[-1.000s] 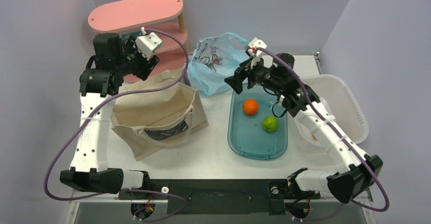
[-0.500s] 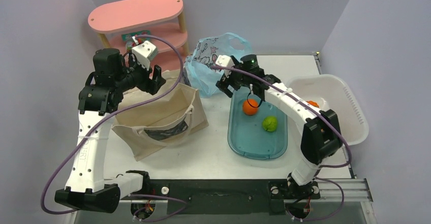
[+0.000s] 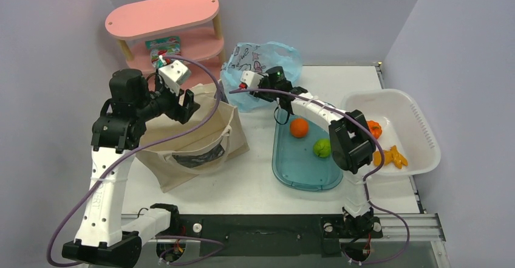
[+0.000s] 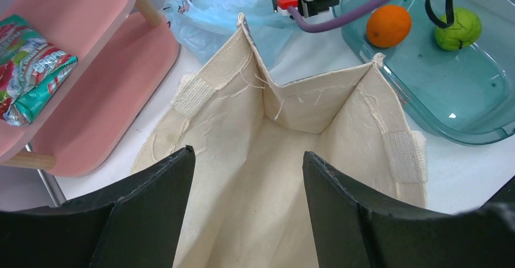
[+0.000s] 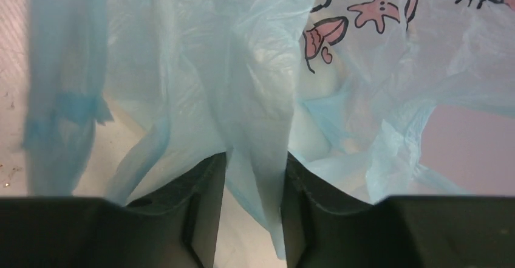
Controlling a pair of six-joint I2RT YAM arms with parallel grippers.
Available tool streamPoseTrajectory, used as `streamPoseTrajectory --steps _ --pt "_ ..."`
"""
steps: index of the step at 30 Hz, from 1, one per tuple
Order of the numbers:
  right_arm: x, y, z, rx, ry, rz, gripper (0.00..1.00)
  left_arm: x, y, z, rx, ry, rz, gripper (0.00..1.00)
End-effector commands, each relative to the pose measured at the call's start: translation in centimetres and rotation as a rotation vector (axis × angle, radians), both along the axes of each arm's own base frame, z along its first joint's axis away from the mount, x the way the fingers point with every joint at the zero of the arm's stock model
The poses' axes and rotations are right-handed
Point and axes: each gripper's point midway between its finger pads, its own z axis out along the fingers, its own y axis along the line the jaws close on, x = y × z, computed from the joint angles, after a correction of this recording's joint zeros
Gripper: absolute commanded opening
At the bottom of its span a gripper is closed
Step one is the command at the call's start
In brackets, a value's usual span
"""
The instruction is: Untie the knot of the grocery bags and take out the mixed food
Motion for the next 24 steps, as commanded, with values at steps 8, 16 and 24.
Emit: streamPoseTrajectory --steps 8,16,24 --pt "2.2 -2.2 17.6 0.543 -0.020 -0.072 0.00 0.2 -0.8 4.3 -0.040 -0.197 -0.031 0.64" --pt "-1.7 -3.7 30.5 1.039 0.083 0.065 0.00 1.1 -3.2 7.3 -0.105 -0.278 -0.099 0.64" --pt "-7.6 -4.9 37.4 1.209 0.115 0.180 0.00 1.0 -6.2 10.7 0.051 -0.467 -0.242 0.64"
